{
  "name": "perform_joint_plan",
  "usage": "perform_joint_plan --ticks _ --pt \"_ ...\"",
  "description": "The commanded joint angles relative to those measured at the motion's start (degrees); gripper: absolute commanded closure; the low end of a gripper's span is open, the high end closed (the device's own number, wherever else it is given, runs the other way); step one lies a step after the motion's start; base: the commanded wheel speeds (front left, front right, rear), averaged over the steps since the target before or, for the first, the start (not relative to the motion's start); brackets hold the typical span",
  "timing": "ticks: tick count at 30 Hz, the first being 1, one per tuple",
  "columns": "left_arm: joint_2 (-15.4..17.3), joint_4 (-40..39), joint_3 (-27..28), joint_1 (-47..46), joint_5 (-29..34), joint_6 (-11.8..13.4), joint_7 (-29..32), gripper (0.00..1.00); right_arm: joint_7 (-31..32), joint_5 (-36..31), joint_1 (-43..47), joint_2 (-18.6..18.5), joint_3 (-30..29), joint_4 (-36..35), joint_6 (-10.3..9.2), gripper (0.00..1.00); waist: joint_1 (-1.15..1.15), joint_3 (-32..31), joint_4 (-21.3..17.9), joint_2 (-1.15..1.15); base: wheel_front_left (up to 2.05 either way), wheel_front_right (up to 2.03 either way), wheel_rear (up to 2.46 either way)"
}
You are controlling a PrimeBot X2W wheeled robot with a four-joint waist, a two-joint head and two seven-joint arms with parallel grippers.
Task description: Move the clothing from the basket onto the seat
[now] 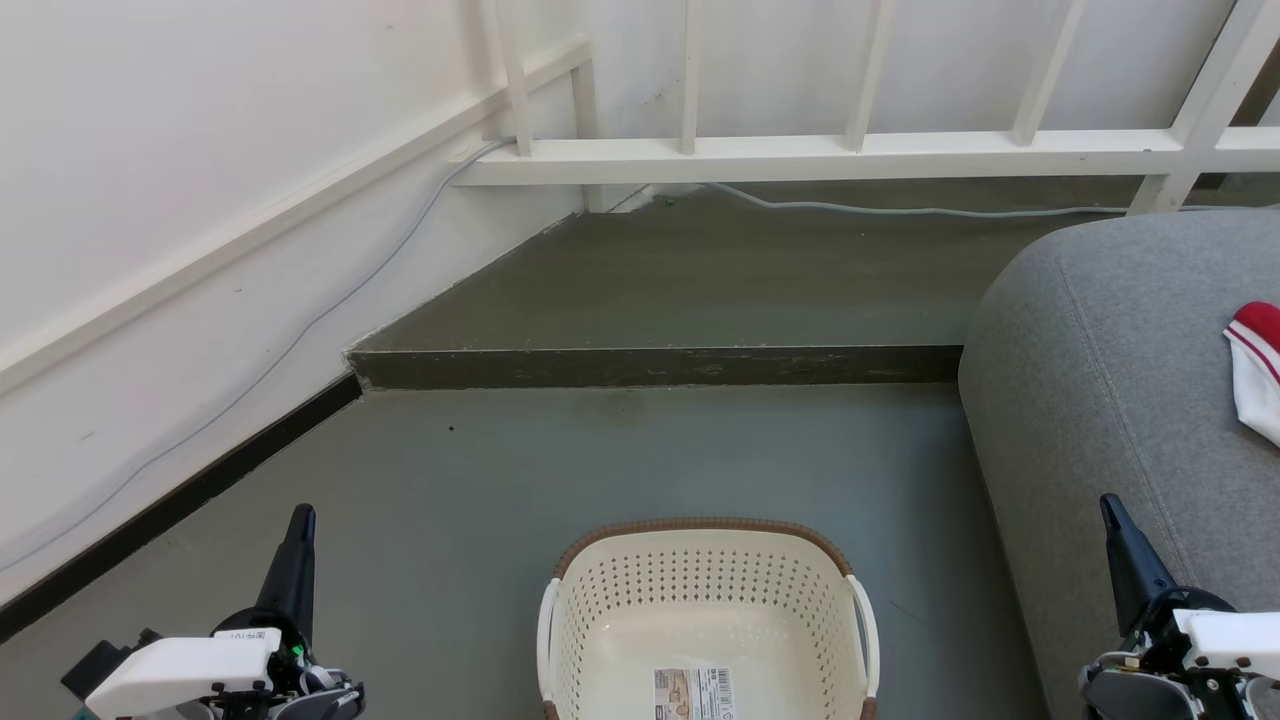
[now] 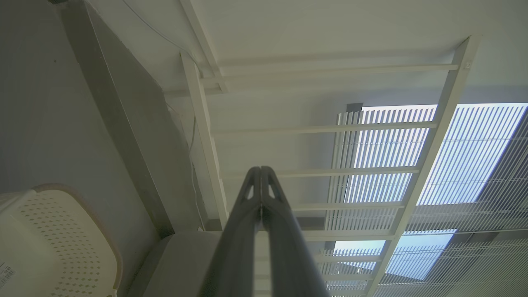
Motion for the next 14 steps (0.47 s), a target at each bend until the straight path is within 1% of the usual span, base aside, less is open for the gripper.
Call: perform_joint_plan --ticks 1,14 --pt "0.93 -1.70 1.85 -3.30 -0.27 -0.43 0.34 1.00 0.45 0.65 -2.09 -0.61 1.04 -1.81 0.25 1.00 0.00 0.00 0.00 0.00 0.00 0.00 0.00" --pt "0.93 -1.70 1.85 -3.30 -0.27 -0.43 0.34 1.00 0.45 0.65 -2.09 -0.61 1.04 -1.81 0.25 1.00 0.00 0.00 0.00 0.00 0.00 0.00 0.00"
